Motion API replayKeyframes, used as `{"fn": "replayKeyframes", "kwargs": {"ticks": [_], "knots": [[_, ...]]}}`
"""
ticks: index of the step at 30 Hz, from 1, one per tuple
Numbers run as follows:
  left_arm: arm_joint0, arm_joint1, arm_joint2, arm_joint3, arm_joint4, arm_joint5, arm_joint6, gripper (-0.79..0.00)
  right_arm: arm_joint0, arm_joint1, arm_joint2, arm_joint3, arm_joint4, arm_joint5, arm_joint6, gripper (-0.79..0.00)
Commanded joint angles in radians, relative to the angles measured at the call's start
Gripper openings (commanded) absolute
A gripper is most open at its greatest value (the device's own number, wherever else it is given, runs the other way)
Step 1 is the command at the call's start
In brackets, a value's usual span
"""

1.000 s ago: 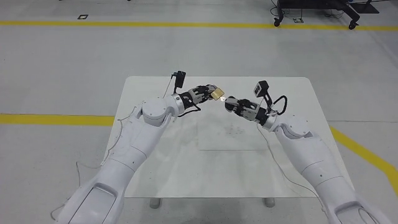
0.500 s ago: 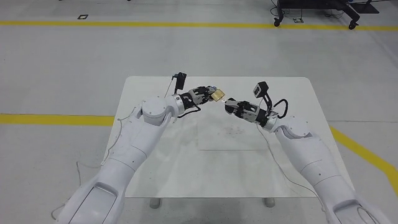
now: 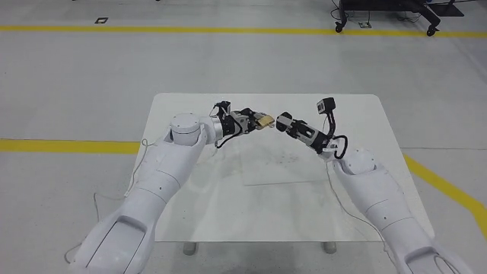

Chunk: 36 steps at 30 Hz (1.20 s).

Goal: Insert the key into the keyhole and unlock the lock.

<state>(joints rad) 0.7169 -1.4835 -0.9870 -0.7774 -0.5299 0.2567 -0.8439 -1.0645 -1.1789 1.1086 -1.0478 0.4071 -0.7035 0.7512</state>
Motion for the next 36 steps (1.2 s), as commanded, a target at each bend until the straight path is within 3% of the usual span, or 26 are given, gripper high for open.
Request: {"fn": "replayKeyframes", "kwargs": {"ticks": [1,5,13,18,19,20,21,22,26,31,36], "knots": [[-0.009,-0.004,0.002,0.016,-0.011,0.014,0.001,-0.785,-0.01,0.001,0.004,-0.008,-0.017,-0.043,0.0,-0.785],[-0.019,-0.009,0.009,0.036,-0.015,0.015,0.005,-0.785,-0.023,0.003,0.009,-0.025,-0.05,-0.079,-0.01,-0.785],[-0.03,-0.016,0.022,0.057,-0.007,0.006,0.006,-0.785,-0.004,-0.006,-0.01,-0.023,-0.179,0.009,-0.11,-0.785],[-0.032,-0.018,0.027,0.061,0.003,-0.008,0.008,-0.785,-0.006,-0.009,-0.012,-0.029,-0.216,0.009,-0.157,-0.785],[-0.032,-0.018,0.028,0.059,0.01,-0.02,0.014,-0.785,-0.01,-0.009,-0.009,-0.032,-0.217,0.004,-0.161,-0.767],[-0.032,-0.018,0.028,0.056,0.017,-0.037,0.022,-0.785,-0.015,-0.008,-0.005,-0.036,-0.216,-0.001,-0.161,-0.656],[-0.03,-0.018,0.027,0.051,0.025,-0.059,0.032,-0.785,-0.021,-0.007,-0.001,-0.043,-0.208,-0.006,-0.155,-0.597],[-0.029,-0.017,0.023,0.042,0.034,-0.092,0.046,-0.785,-0.029,-0.006,0.001,-0.052,-0.188,-0.011,-0.137,-0.554],[-0.01,-0.011,0.01,0.012,0.055,-0.181,0.074,-0.785,-0.049,0.001,0.013,-0.071,-0.027,0.012,0.009,-0.542],[0.004,-0.007,-0.001,-0.008,0.062,-0.185,0.071,-0.785,-0.022,0.003,0.025,-0.023,0.216,0.18,0.223,-0.557],[0.013,-0.003,-0.002,-0.026,0.087,-0.199,0.076,-0.785,0.026,-0.004,0.019,0.051,0.343,0.304,0.369,-0.557]]}}
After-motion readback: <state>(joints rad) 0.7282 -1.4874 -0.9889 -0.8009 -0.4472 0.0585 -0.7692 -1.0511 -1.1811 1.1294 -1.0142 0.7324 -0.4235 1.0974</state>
